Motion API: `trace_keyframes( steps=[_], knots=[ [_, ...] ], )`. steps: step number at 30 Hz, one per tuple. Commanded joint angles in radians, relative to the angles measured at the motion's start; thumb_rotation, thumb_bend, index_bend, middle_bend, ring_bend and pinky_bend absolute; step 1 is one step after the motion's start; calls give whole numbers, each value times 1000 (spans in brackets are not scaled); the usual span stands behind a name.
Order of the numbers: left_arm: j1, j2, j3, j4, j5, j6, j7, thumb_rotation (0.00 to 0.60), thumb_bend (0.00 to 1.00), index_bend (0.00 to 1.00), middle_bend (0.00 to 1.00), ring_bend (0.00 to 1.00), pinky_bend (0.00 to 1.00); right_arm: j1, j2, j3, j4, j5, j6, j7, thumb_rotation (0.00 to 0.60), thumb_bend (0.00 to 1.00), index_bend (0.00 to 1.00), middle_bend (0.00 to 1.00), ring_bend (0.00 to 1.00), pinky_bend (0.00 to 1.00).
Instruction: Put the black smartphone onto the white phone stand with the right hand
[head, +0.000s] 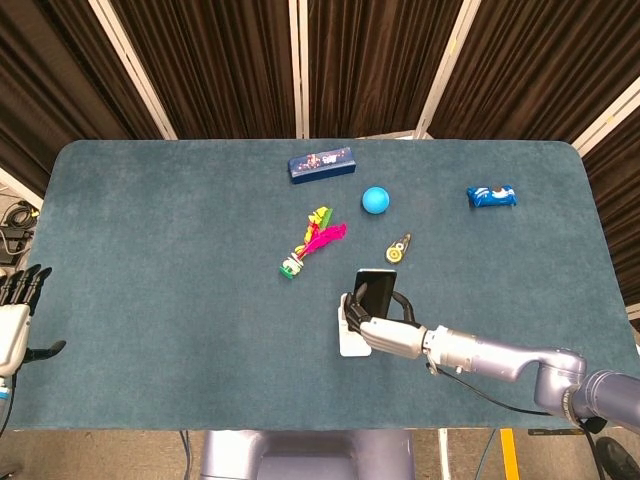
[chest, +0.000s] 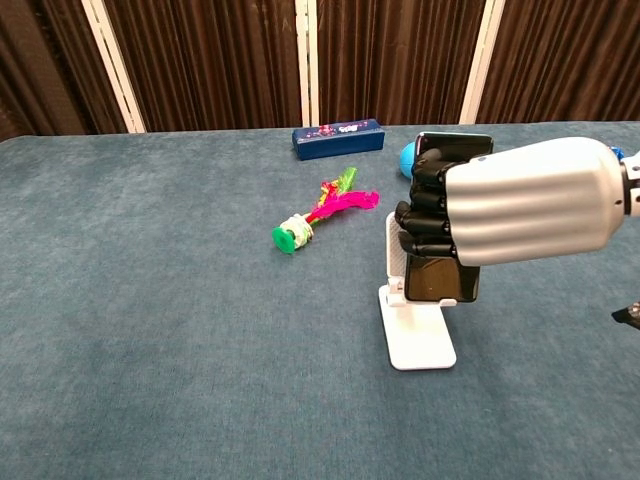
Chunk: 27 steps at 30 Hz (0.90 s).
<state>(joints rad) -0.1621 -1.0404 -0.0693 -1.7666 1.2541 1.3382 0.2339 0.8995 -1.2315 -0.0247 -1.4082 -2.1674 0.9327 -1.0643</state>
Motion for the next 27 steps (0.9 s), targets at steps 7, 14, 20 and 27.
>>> trace_keyframes(
  steps=[7,14,20,27],
  knots=[
    [-1,-1,0,1,-1,0,2,600,0,0,0,0,0,0,-4,13,-8,3,-13,-6,600,518,546,510,405,453],
    [-2,-2,0,3,-4,-1,1,600,0,0,0,0,0,3,-10,15,-14,0,-20,-4,600,517,543,501,395,452],
    [-2,0,0,2,-3,0,-1,600,0,0,0,0,0,1,-16,20,-17,3,-28,-7,600,510,493,446,331,408],
    [-2,0,1,3,-3,-1,-1,600,0,0,0,0,0,-8,-15,31,-22,17,-31,-14,600,492,315,290,184,307]
  ],
)
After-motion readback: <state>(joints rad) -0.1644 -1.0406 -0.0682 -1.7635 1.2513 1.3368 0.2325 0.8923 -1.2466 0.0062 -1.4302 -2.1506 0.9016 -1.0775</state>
